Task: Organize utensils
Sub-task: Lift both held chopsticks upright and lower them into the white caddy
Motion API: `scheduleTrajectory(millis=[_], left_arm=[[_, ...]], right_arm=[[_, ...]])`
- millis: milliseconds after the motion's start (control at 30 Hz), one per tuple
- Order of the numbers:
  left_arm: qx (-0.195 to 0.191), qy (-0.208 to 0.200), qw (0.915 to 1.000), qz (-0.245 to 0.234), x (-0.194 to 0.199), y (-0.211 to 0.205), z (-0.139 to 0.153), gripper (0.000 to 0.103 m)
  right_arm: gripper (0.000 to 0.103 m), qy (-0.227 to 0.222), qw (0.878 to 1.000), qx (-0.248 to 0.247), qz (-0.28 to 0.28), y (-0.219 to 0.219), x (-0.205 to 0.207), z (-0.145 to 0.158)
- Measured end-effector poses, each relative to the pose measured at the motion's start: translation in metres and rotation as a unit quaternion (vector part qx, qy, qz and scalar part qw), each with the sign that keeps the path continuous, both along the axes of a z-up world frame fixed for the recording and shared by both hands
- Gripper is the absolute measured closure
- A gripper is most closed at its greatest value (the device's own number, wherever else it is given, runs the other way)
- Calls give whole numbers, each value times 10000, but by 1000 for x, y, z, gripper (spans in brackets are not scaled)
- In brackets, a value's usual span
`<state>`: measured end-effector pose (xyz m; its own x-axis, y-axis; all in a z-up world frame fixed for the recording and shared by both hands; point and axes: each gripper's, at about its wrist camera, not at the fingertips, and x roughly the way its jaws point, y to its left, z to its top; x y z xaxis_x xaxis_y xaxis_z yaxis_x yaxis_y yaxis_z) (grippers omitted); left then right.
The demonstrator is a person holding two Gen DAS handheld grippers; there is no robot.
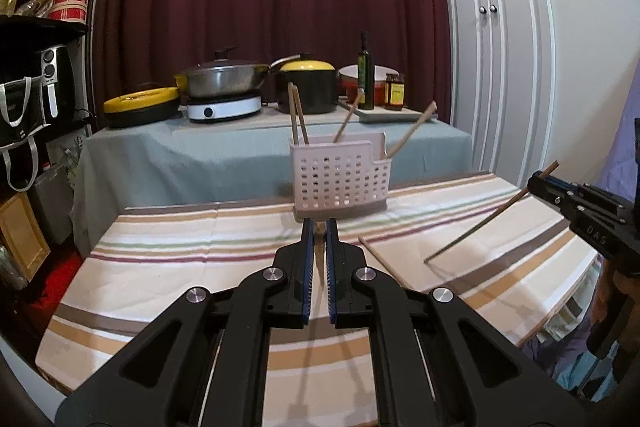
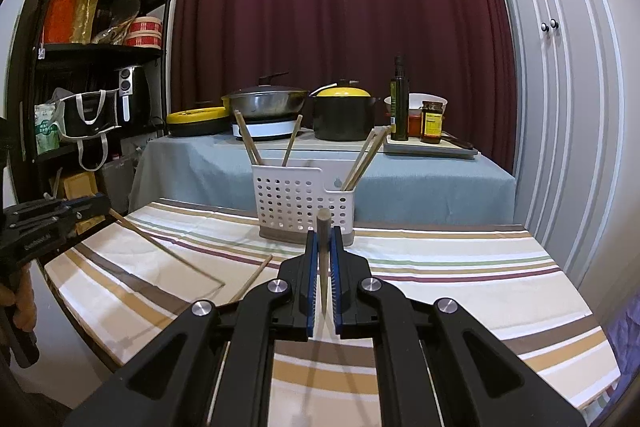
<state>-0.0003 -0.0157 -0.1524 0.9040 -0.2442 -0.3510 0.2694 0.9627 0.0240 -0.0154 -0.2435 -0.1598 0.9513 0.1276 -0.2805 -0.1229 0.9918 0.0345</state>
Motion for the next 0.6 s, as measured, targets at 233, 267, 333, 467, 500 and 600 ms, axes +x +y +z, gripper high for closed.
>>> scheduleTrajectory(millis=[233, 267, 333, 467, 500, 600], left_arm=[[-55, 90, 9998, 165, 15, 6, 14, 97], [-68, 107, 9997, 191, 18, 6, 16, 97], [-75, 117, 9996, 231, 21, 7, 18, 97], [-101, 131, 9993, 324, 31, 9, 22, 97], [-111, 136, 9993, 339, 33, 10, 22, 97], [-159, 146, 9990, 387, 40, 11, 25, 97]], right_arm=[[96, -7, 10000, -83, -8, 7, 23, 12], [96, -19, 10000, -92, -8, 7, 27, 13], [96, -25, 10000, -81, -1, 8, 33, 15], [96, -55, 9999, -86, -16, 10, 44, 19], [96, -59, 9999, -86, -16, 10, 45, 20], [96, -60, 10000, -70, -19, 10, 53, 22]])
